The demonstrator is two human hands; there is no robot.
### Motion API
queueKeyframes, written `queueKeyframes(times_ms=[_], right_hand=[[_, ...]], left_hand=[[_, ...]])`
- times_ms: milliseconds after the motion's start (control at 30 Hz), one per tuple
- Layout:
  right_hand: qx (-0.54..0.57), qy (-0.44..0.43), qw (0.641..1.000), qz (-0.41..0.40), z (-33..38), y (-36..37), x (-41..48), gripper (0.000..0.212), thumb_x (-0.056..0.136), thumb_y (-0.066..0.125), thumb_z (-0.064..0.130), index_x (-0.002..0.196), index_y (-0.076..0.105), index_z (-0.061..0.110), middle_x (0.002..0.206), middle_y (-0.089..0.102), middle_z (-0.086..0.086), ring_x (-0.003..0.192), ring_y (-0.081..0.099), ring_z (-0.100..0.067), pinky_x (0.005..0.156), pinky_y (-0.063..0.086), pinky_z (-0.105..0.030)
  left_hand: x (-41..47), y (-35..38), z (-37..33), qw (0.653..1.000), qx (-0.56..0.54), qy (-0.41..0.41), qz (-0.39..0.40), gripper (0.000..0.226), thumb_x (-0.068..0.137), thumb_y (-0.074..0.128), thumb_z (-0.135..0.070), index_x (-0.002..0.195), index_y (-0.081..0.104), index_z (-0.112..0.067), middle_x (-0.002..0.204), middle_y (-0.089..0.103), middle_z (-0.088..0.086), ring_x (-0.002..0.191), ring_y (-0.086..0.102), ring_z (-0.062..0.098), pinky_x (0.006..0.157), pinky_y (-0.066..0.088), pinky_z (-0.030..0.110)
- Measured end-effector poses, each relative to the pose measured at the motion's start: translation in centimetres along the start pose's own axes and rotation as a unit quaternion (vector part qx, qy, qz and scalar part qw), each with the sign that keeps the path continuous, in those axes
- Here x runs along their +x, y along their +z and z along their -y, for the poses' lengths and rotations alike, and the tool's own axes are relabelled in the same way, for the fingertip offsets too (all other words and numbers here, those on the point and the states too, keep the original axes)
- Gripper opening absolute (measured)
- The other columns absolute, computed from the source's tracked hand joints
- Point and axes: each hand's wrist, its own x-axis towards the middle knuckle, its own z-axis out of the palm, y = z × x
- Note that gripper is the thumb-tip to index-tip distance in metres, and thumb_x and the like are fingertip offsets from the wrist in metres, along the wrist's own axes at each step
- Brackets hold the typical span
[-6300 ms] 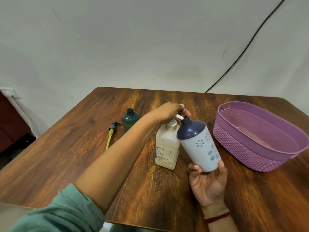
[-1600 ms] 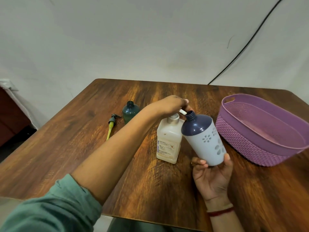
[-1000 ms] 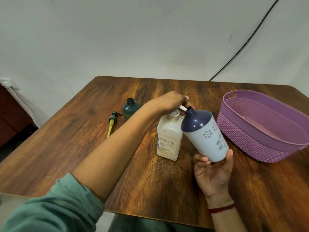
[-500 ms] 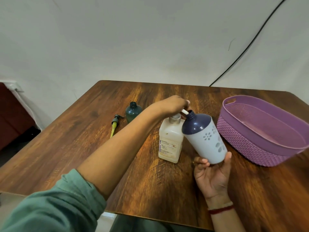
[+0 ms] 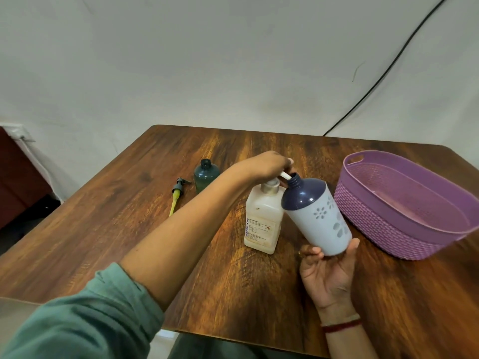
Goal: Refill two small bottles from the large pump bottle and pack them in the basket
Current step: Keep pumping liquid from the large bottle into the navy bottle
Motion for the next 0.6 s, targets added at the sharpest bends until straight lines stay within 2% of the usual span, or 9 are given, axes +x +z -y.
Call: queueKeyframes(times_ms=[67, 167, 233, 300, 400, 467, 533, 600], right_hand=[[0.008, 0.008, 1.0, 0.022, 0.0, -0.4, 0.0, 0.071, 0.05, 0.091, 0.037, 0.114, 0.068, 0.016, 0.101, 0.068, -0.015, 0.059, 0.062, -0.015, 0.047, 0.054, -0.018], [0.021, 0.035, 0.998, 0.053, 0.1, -1.1, 0.3, 0.062, 0.063, 0.084, 0.038, 0.117, 0.067, 0.014, 0.107, 0.067, -0.017, 0.066, 0.064, -0.017, 0.054, 0.056, -0.02], [0.03, 0.061, 0.994, 0.087, 0.1, -1.6, 0.7, 0.057, 0.08, 0.07, 0.042, 0.127, 0.059, 0.013, 0.119, 0.062, -0.018, 0.081, 0.065, -0.02, 0.068, 0.057, -0.023], [0.013, 0.07, 0.993, 0.097, -0.1, -1.8, 1.0, 0.057, 0.092, 0.049, 0.048, 0.137, 0.047, 0.013, 0.133, 0.052, -0.017, 0.098, 0.061, -0.022, 0.083, 0.054, -0.024], [0.015, 0.088, 0.99, 0.106, 0.2, -2.2, 1.1, 0.058, 0.093, 0.045, 0.05, 0.138, 0.047, 0.013, 0.134, 0.052, -0.016, 0.099, 0.061, -0.022, 0.084, 0.053, -0.025], [0.025, 0.099, 0.987, 0.123, 0.3, -2.5, 0.9, 0.058, 0.092, 0.047, 0.05, 0.137, 0.048, 0.013, 0.132, 0.054, -0.017, 0.097, 0.061, -0.022, 0.083, 0.054, -0.025], [0.017, 0.101, 0.988, 0.114, 0.2, -2.6, 0.9, 0.059, 0.093, 0.046, 0.05, 0.138, 0.047, 0.012, 0.132, 0.053, -0.017, 0.099, 0.061, -0.023, 0.084, 0.054, -0.025], [0.007, 0.107, 0.989, 0.1, 0.1, -2.4, 0.8, 0.06, 0.094, 0.043, 0.051, 0.14, 0.043, 0.012, 0.136, 0.05, -0.017, 0.104, 0.059, -0.023, 0.088, 0.052, -0.025]], left_hand=[[-0.1, -0.4, -0.4, 0.999, 0.037, 0.003, 0.008, 0.036, 0.104, 0.032, -0.022, 0.105, 0.061, 0.001, 0.09, 0.063, 0.007, 0.07, 0.058, 0.01, 0.049, 0.045, 0.008], [-0.2, -0.8, -0.8, 0.996, 0.084, 0.009, 0.02, 0.045, 0.104, 0.03, -0.029, 0.104, 0.066, -0.003, 0.094, 0.067, 0.004, 0.075, 0.059, 0.009, 0.058, 0.042, 0.015], [0.0, -0.5, -0.5, 0.998, 0.055, 0.004, 0.017, 0.042, 0.104, 0.031, -0.025, 0.098, 0.066, -0.003, 0.096, 0.067, 0.006, 0.076, 0.058, 0.012, 0.06, 0.043, 0.016], [0.0, -0.1, -0.1, 0.999, 0.034, -0.001, -0.002, 0.035, 0.103, 0.032, -0.018, 0.1, 0.063, 0.0, 0.104, 0.066, 0.014, 0.074, 0.057, 0.014, 0.059, 0.046, 0.015], [0.1, 0.1, 0.1, 0.999, 0.036, 0.003, -0.013, 0.03, 0.103, 0.03, -0.009, 0.101, 0.058, 0.002, 0.111, 0.061, 0.021, 0.07, 0.056, 0.012, 0.054, 0.046, 0.01], [0.0, -0.2, -0.2, 0.999, 0.037, -0.003, -0.008, 0.033, 0.103, 0.032, -0.013, 0.105, 0.06, 0.005, 0.112, 0.063, 0.021, 0.072, 0.057, 0.013, 0.061, 0.047, 0.013], [-0.1, -0.6, -0.5, 0.998, 0.068, -0.006, 0.004, 0.04, 0.103, 0.033, -0.021, 0.111, 0.062, 0.005, 0.113, 0.066, 0.016, 0.083, 0.058, 0.016, 0.075, 0.046, 0.022], [-0.2, -0.7, -0.8, 0.996, 0.086, -0.001, 0.011, 0.041, 0.103, 0.031, -0.025, 0.104, 0.065, 0.0, 0.099, 0.069, 0.006, 0.084, 0.058, 0.014, 0.072, 0.043, 0.021]])
